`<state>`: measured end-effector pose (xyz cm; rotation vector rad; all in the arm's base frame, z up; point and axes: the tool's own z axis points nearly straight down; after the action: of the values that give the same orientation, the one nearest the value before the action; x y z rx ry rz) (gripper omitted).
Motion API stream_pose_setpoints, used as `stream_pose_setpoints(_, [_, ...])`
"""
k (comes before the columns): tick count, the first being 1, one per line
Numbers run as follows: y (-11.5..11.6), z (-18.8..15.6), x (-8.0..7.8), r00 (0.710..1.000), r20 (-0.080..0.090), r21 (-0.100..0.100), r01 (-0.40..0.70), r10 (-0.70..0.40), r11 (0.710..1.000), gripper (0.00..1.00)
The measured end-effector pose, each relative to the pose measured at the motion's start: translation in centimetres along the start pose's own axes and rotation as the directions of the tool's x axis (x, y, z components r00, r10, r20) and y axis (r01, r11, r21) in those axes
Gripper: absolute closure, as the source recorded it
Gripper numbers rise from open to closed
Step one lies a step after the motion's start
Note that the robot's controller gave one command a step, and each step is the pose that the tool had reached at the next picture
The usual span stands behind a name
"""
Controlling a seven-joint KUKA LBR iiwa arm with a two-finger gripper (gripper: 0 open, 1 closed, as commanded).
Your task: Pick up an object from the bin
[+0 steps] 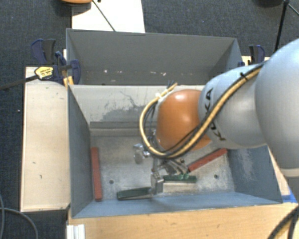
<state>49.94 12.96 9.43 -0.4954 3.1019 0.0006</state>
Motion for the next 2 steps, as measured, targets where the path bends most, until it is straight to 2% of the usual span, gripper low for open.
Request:
stream_pose_setpoints(1, [5.9,-1.7,-2.2,0.998,0.002,0.000,-0.068,0.068,0.998,0.00])
stream_pose_setpoints(2, [6.3,-0.1,-1.1,1.000,0.004,-0.005,-0.014,0.014,1.000,0.00])
